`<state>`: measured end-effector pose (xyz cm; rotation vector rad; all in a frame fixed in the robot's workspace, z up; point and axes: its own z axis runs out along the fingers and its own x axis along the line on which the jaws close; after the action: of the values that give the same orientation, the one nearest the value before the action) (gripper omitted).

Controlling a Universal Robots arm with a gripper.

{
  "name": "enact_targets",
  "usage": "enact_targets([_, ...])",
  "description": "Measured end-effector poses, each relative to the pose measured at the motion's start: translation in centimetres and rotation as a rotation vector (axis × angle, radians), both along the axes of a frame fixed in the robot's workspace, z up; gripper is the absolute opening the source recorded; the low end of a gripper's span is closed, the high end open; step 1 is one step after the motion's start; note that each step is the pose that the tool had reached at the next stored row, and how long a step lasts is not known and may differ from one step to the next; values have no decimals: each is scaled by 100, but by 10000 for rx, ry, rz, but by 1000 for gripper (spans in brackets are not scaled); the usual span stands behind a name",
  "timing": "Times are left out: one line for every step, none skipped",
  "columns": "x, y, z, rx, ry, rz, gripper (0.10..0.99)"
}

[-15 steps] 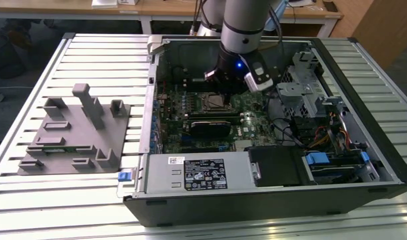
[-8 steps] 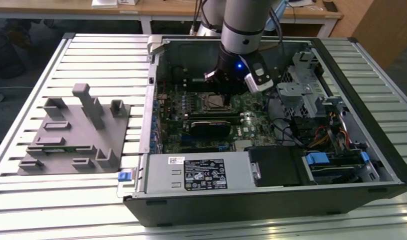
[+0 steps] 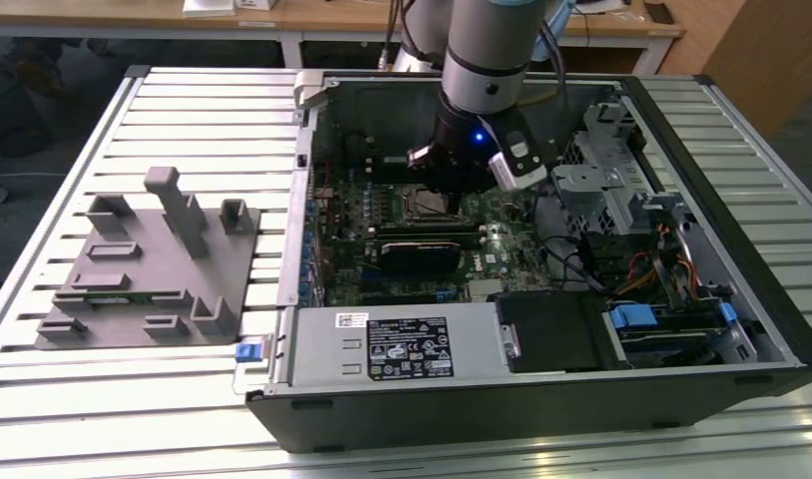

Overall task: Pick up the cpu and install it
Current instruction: 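Install the second cpu locking lever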

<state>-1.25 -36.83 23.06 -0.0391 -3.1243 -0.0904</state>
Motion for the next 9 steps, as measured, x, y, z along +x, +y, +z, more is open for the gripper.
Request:
enact_targets([-18, -8, -1, 2, 0, 0, 106])
enact_targets([-46, -17, -2, 4, 1, 2, 106])
enact_targets([-78, -29, -4, 4, 1, 2, 106])
enact_targets([-107, -44, -6, 5, 1, 1, 106])
enact_targets([-141, -54, -8, 8, 1, 1, 106])
enact_targets([-181, -58, -9, 11, 0, 2, 106])
enact_targets([-220, -59, -10, 15, 0, 1, 106])
enact_targets([-261, -60, -10, 19, 0, 2, 106])
enact_targets([-296, -60, -11, 23, 0, 1, 106])
